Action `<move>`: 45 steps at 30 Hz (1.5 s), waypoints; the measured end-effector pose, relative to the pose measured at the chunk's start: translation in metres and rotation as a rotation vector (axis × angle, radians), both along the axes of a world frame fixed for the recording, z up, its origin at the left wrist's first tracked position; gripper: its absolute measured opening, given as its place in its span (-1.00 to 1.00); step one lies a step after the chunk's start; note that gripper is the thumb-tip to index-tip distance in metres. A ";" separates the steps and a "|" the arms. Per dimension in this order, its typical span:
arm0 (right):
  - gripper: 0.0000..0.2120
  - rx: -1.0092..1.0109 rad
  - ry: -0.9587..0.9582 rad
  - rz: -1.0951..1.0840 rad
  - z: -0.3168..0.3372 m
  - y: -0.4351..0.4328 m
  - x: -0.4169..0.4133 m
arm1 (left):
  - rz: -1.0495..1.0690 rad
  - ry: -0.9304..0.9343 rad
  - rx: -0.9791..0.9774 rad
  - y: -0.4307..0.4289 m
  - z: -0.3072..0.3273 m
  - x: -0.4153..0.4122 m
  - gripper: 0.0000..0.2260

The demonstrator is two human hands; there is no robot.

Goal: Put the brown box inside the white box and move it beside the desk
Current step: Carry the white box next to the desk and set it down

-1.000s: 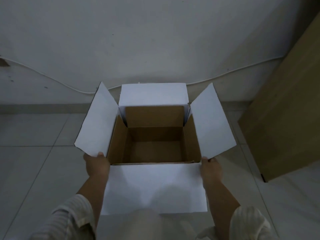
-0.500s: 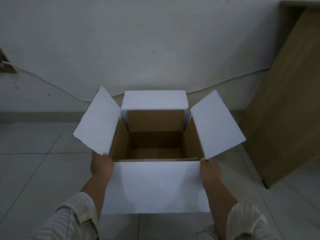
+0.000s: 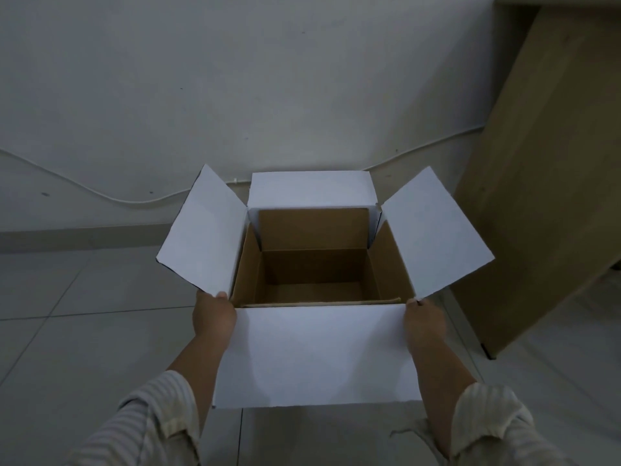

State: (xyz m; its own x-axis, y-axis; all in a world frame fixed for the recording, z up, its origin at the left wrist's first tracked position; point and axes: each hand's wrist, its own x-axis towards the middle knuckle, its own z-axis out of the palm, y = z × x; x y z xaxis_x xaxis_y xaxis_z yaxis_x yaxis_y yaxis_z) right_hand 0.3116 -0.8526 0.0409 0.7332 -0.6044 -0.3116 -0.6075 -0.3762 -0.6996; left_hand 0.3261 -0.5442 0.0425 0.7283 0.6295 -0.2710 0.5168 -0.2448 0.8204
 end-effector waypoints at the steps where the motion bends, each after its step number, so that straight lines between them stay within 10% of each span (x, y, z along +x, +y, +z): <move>1: -0.68 0.025 0.002 -0.016 0.001 -0.004 0.002 | -0.007 -0.001 -0.003 -0.005 0.000 0.003 -0.65; 13: -0.52 -0.063 -0.183 -0.165 -0.013 -0.001 0.001 | 0.182 -0.242 -0.137 -0.031 -0.007 0.003 -0.39; 19: -0.61 -0.394 -0.184 0.291 -0.018 0.008 -0.001 | 0.008 -0.322 0.443 -0.048 0.002 -0.004 -0.26; 25: -0.56 -0.491 -0.042 0.527 -0.021 0.006 0.002 | -0.706 -0.059 0.937 -0.061 -0.020 -0.015 -0.50; 45: -0.67 -0.471 -0.002 0.531 -0.013 -0.050 0.019 | -0.762 0.048 0.804 -0.116 -0.033 -0.001 -0.54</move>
State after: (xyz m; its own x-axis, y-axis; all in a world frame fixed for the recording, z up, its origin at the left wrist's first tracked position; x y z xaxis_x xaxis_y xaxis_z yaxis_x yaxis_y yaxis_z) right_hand 0.3307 -0.9021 0.0283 0.9664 -0.2354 -0.1030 -0.2569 -0.8839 -0.3907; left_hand 0.3247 -0.6599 0.0098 0.9994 0.0266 -0.0231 0.0317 -0.9643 0.2630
